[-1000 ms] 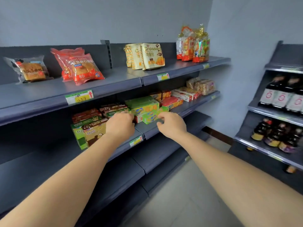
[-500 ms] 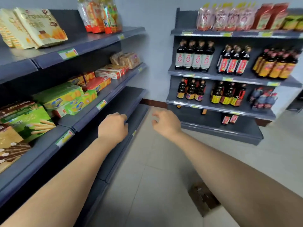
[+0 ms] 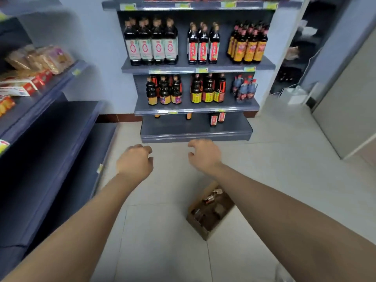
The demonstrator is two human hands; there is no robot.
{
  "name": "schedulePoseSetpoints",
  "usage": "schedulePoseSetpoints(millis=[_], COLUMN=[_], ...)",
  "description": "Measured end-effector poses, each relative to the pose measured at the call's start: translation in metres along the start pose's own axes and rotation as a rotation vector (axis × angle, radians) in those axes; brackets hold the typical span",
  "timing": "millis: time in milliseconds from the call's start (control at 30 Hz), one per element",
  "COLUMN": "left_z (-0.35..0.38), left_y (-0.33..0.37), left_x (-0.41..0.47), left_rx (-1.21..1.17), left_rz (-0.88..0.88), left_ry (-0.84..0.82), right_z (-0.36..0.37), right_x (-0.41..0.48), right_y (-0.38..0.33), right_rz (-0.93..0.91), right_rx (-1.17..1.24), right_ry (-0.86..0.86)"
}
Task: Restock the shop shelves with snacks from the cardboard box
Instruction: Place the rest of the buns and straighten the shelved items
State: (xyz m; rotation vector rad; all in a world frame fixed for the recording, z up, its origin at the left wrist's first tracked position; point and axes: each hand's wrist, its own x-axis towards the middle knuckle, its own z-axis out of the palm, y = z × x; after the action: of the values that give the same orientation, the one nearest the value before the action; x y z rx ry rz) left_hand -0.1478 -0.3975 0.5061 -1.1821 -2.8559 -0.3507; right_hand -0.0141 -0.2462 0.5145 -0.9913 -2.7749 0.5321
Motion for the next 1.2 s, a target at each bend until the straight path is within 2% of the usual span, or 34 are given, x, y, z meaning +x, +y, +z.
schedulePoseSetpoints(millis=[267, 667, 933, 1200], left_z=[0.074, 0.211, 0.325, 0.479], left_y=[0.076, 0.135, 0.157, 0.158], left_x=[0.052, 0.166, 0.191, 0.182], left_rx=[0.004, 0.047, 0.066, 0.039], left_rz=[0.114, 0.252, 0.331, 0.302], left_ry=[-0.128, -0.383, -0.582, -0.711], right_z=[0.019, 0.076, 0.166, 0.298], right_x=[0.031, 0.119, 0.145, 0.154], right_y=[0.106, 0.223, 0.301, 0.387], right_rz=[0.194, 0.441, 0.645, 0.667], right_rx=[-0.011, -0.003, 0.072, 0.034], right_ry=[-0.086, -0.242, -0.358, -0.526])
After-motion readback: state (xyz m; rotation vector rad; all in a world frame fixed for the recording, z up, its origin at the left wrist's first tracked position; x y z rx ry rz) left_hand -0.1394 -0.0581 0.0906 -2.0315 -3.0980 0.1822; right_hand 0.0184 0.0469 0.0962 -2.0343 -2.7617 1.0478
